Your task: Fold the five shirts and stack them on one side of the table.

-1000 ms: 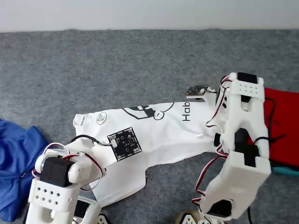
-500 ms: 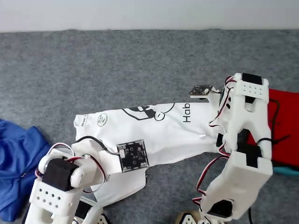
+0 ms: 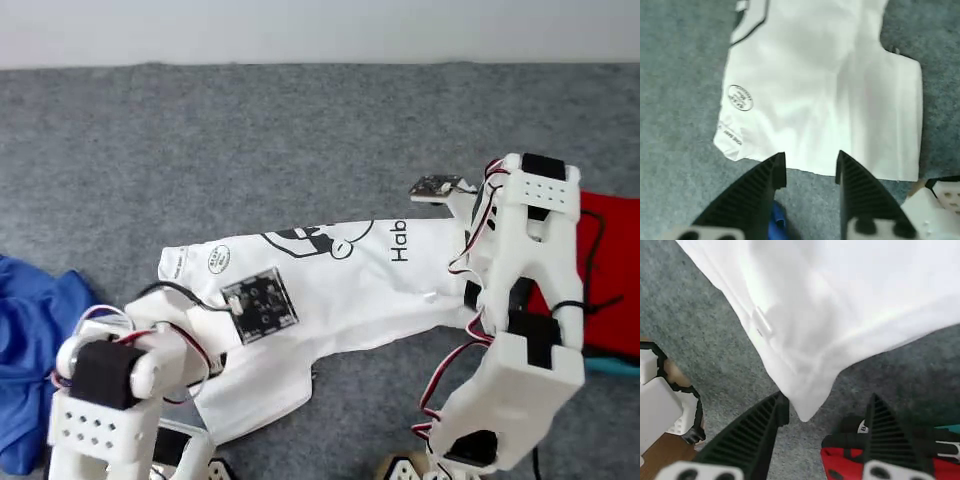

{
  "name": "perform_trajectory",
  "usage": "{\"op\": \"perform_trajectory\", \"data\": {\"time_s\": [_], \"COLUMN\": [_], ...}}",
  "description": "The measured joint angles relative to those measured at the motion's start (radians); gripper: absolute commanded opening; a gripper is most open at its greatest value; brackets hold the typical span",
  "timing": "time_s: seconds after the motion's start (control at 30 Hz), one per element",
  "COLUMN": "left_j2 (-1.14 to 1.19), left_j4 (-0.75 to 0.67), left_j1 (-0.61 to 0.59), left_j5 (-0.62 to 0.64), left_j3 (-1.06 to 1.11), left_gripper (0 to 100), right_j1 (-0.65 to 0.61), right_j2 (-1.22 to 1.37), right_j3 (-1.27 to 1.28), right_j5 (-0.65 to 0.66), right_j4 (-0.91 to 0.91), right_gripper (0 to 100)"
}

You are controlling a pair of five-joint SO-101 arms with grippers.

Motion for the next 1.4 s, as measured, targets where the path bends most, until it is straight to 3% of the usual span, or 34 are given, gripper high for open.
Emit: {"op": "perform_trajectory", "data": {"time_s": [0.2, 0.3, 0.37, 0.5, 0.53, 0.7, 0.93, 1.17, 1.4], "left_j2": [-0.002, -0.002, -0.003, -0.005, -0.003, 0.0, 0.0, 0.0, 0.0], "left_j4": [0.002, 0.002, 0.002, -0.018, -0.034, -0.13, -0.158, -0.158, -0.172], "left_j1": [-0.011, -0.011, -0.011, -0.011, -0.015, -0.138, -0.356, -0.499, -0.559], "left_j5": [0.041, 0.097, 0.118, 0.167, 0.199, 0.356, 0.382, 0.385, 0.385], "left_j3": [-0.124, -0.157, -0.158, -0.124, -0.112, -0.066, 0.0, 0.006, 0.032], "left_gripper": [16, 7, 1, 1, 1, 1, 1, 1, 1], "right_j1": [0.0, 0.003, 0.003, -0.023, -0.044, -0.17, -0.186, -0.239, -0.236], "right_j2": [-0.026, -0.063, -0.069, -0.072, -0.072, 0.009, 0.236, 0.272, 0.376], "right_j3": [-0.107, -0.198, -0.256, -0.293, -0.293, -0.295, -0.295, -0.428, -0.503], "right_j5": [-0.006, -0.008, -0.029, -0.169, -0.207, -0.345, -0.393, -0.554, -0.735], "right_j4": [0.0, 0.0, 0.0, -0.048, -0.066, -0.129, -0.238, -0.15, -0.164], "right_gripper": [25.7, 25.2, 20.6, 1.3, 0.5, 0.9, 2.1, 21.0, 6.7]}}
